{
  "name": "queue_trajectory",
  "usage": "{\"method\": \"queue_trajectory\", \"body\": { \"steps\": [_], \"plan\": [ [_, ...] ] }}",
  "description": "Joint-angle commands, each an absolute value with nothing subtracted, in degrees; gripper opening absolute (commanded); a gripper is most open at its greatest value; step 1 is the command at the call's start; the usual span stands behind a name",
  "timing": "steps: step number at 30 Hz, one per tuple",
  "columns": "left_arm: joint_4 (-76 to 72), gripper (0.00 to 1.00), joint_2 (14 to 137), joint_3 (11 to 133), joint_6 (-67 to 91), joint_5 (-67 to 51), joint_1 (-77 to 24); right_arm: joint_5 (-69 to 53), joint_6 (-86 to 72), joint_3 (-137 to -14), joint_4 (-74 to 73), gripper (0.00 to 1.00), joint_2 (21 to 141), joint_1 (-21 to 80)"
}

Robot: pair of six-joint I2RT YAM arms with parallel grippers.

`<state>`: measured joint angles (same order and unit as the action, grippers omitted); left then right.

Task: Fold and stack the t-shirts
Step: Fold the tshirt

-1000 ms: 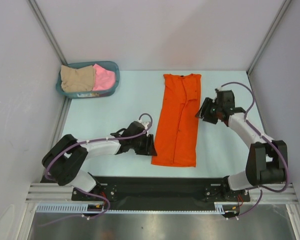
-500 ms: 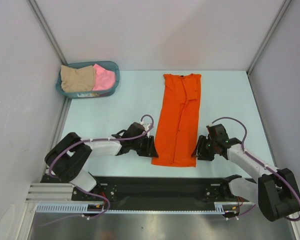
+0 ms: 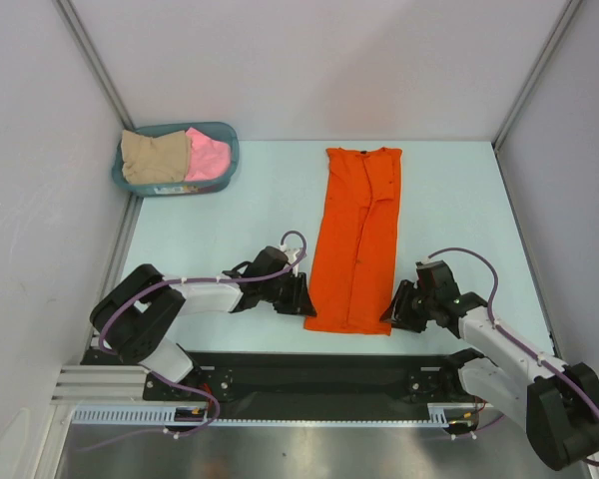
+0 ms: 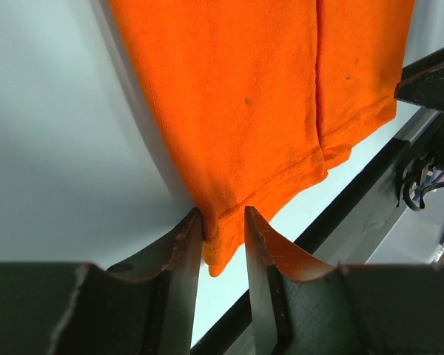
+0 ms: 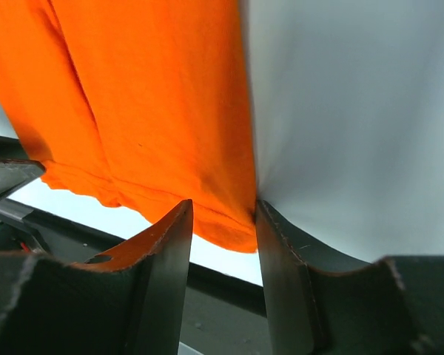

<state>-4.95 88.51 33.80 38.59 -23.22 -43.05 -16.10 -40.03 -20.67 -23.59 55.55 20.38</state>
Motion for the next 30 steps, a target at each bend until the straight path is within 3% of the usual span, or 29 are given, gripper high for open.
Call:
{"method": "queue_trajectory", "body": {
  "steps": [1,11,13,14,15,20,30],
  "plan": [
    [-2.9,0.35,89.8,31.8,38.9,-22.9,-43.9,-11.6,-42.4,-20.0,-29.5,0.44,51.6,21.6],
    [-3.0,0.35,89.4,31.6,39.1,-23.4,-44.1,-11.0,-44.7,-17.7,-30.2,0.39,49.7,22.7],
    [-3.1,0.32,89.4,31.5,39.1,-23.4,-44.1,-11.1,-45.3,-16.8,-28.8,0.23,49.7,22.7],
    [-3.1,0.24,89.4,31.5,39.1,-23.4,-44.1,-11.0,-45.5,-16.8,-28.7,0.15,49.5,22.8],
    [-3.1,0.18,89.3,31.4,39.2,-23.6,-44.1,-11.0,-46.0,-16.8,-29.0,0.0,49.0,22.7],
    [-3.0,0.0,86.5,30.4,41.6,-22.9,-46.7,-8.1,-49.7,-17.9,-34.1,0.0,43.0,24.5],
    [-6.7,0.0,75.5,25.0,50.0,-21.5,-49.7,-2.0,-56.7,-22.8,-46.4,0.0,27.6,27.6]
  ]
}}
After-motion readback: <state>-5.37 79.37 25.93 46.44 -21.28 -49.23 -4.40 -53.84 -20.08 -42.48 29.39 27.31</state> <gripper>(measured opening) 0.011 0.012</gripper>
